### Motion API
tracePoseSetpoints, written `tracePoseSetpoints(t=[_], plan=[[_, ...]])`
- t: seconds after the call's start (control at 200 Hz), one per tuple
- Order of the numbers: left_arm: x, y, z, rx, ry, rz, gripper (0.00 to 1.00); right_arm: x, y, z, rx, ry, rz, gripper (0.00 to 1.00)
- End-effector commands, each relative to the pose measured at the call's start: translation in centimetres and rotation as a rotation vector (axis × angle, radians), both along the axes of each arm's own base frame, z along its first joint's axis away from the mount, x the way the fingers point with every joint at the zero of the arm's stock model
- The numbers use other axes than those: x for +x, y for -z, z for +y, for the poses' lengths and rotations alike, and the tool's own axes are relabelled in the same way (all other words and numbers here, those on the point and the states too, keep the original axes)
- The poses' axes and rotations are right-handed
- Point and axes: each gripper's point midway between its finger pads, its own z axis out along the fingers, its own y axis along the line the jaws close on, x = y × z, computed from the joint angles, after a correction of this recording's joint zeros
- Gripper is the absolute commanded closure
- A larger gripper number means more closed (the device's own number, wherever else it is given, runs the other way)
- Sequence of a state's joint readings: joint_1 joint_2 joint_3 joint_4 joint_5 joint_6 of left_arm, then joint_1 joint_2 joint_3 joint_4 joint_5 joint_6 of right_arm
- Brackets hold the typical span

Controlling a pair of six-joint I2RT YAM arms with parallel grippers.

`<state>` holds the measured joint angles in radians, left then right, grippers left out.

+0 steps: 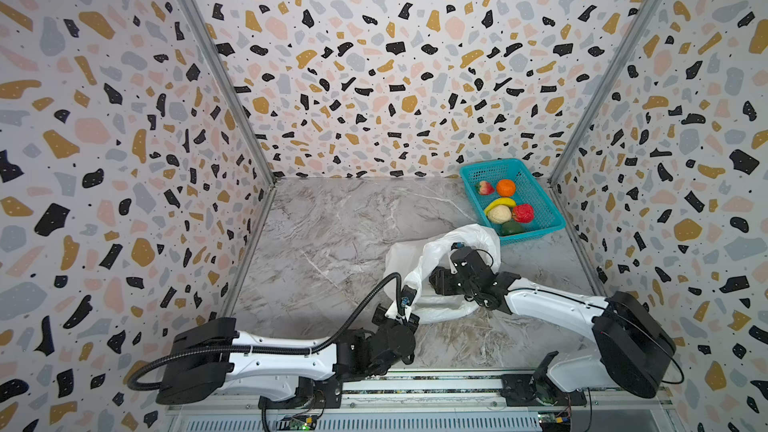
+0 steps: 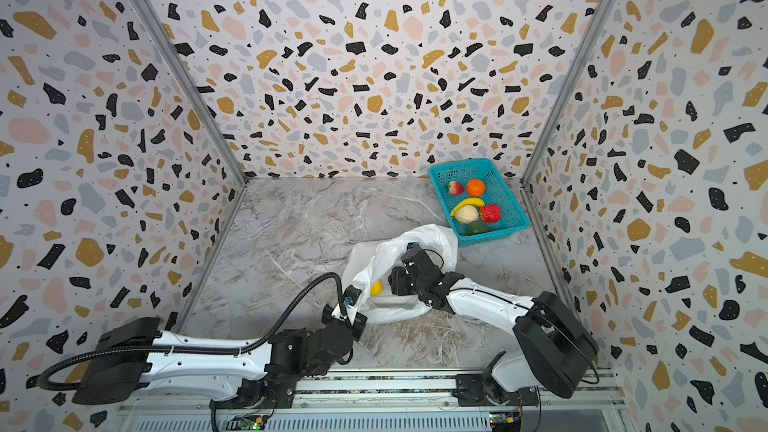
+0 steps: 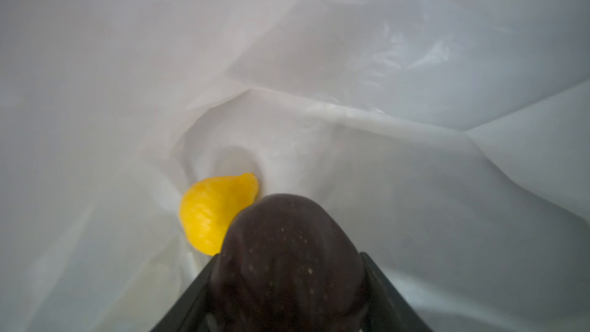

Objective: Untie the knot of the plastic bag and take out the fruit
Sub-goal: 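Lift the mangosteen out of the bag and carry it to the teal basket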

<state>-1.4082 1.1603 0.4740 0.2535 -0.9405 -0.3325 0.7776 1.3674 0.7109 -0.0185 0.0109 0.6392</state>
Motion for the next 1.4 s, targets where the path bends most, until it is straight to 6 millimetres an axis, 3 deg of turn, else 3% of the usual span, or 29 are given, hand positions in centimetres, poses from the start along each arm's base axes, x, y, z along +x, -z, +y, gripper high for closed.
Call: tracePoseSetpoints(t=[0.0, 0.12, 0.295, 0.39, 0.821, 0.976, 1.111, 1.281, 1.397], plan=[[0.5, -1.0, 0.2, -0.02, -0.047, -0.024, 1.0, -0.9, -2.4, -0.3, -0.016, -0.044, -0.049, 0.52], [0.7, -1.2, 0.5, -0.016, -0.071, -0.039, 1.0, -1.6, -3.7, -0.6, -0.017, -0.064, -0.053, 0.51], [0.9, -1.6, 0.8, -0.008, -0.094, -0.059, 1.0, -3.1, -3.5, -0.9, -0.02, -0.115, -0.021, 0.51], [1.0, -1.6, 0.9, 0.002, -0.102, -0.065, 1.0, -3.8, -4.4, -0.9, -0.004, -0.14, -0.023, 0.51], [1.1, -0.9, 0.8, 0.023, -0.115, -0.063, 1.0, -4.2, -14.9, -1.9, 0.104, -0.169, -0.073, 0.51], [1.1, -0.9, 1.0, 0.023, -0.121, -0.066, 1.0, -2.5, -18.3, -4.4, 0.135, -0.114, -0.107, 0.51], [1.1, -1.0, 1.2, 0.02, -0.123, -0.068, 1.0, 0.2, -20.8, -7.1, 0.162, -0.045, -0.155, 0.51], [1.1, -1.1, 1.3, 0.01, -0.124, -0.066, 1.0, 3.7, -22.0, -9.9, 0.139, 0.059, -0.22, 0.5], [1.0, -1.1, 1.4, 0.004, -0.121, -0.064, 1.0, 6.6, -21.8, -11.8, 0.139, 0.144, -0.243, 0.5]])
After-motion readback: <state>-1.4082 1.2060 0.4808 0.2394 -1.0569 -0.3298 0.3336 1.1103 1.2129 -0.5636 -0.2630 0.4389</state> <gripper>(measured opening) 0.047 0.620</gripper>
